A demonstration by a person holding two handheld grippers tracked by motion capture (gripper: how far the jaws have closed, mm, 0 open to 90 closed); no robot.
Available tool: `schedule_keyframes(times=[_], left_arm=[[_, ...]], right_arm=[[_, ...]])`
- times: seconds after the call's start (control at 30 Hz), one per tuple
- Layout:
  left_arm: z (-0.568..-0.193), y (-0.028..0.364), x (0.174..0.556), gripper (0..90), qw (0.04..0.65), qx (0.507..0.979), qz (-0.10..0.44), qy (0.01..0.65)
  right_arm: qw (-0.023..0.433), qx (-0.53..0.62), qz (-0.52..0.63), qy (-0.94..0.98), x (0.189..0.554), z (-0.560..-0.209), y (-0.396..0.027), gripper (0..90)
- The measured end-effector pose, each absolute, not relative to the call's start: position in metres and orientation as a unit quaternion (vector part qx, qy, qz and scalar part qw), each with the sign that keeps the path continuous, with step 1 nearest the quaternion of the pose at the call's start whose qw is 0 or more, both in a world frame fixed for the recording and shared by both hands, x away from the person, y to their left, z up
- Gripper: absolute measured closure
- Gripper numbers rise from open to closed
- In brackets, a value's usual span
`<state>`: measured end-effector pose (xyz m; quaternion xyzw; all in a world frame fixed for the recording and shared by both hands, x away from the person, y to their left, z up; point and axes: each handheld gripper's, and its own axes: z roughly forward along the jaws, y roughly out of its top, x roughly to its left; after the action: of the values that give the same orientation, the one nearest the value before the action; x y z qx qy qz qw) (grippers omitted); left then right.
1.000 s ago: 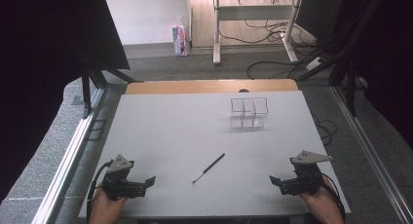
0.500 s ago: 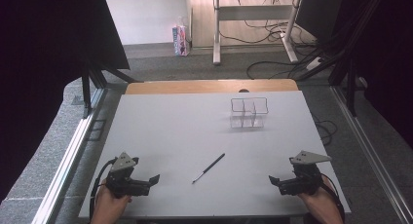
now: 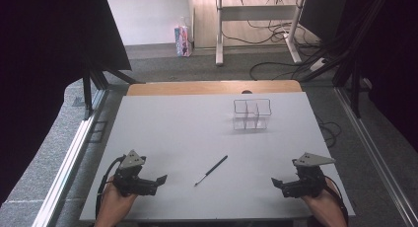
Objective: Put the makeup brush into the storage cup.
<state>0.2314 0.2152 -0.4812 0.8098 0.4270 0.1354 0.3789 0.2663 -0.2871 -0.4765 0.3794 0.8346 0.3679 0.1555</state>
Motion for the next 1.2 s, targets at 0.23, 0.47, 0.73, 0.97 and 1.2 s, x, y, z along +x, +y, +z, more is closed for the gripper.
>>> schedule_keyframes(times=[0.23,0.47,0.73,0.97,1.2], left_arm=[[-0.478,0.211,0.236,0.4,0.376,0.813,0.123,0.427],[-0.474,0.205,0.242,0.4,0.365,0.821,0.121,0.421],[-0.467,0.198,0.251,0.4,0.350,0.832,0.120,0.412],[-0.463,0.191,0.261,0.6,0.345,0.839,0.112,0.405],[-0.461,0.179,0.271,0.9,0.328,0.853,0.106,0.393]], right_arm=[[0.153,0.385,0.368,0.832,0.267,-0.476,-0.288,0.0],[0.150,0.385,0.364,0.835,0.267,-0.477,-0.287,0.0],[0.144,0.385,0.360,0.837,0.268,-0.478,-0.286,0.0],[0.140,0.385,0.358,0.839,0.268,-0.479,-0.286,0.0],[0.139,0.385,0.357,0.839,0.268,-0.480,-0.285,0.0]])
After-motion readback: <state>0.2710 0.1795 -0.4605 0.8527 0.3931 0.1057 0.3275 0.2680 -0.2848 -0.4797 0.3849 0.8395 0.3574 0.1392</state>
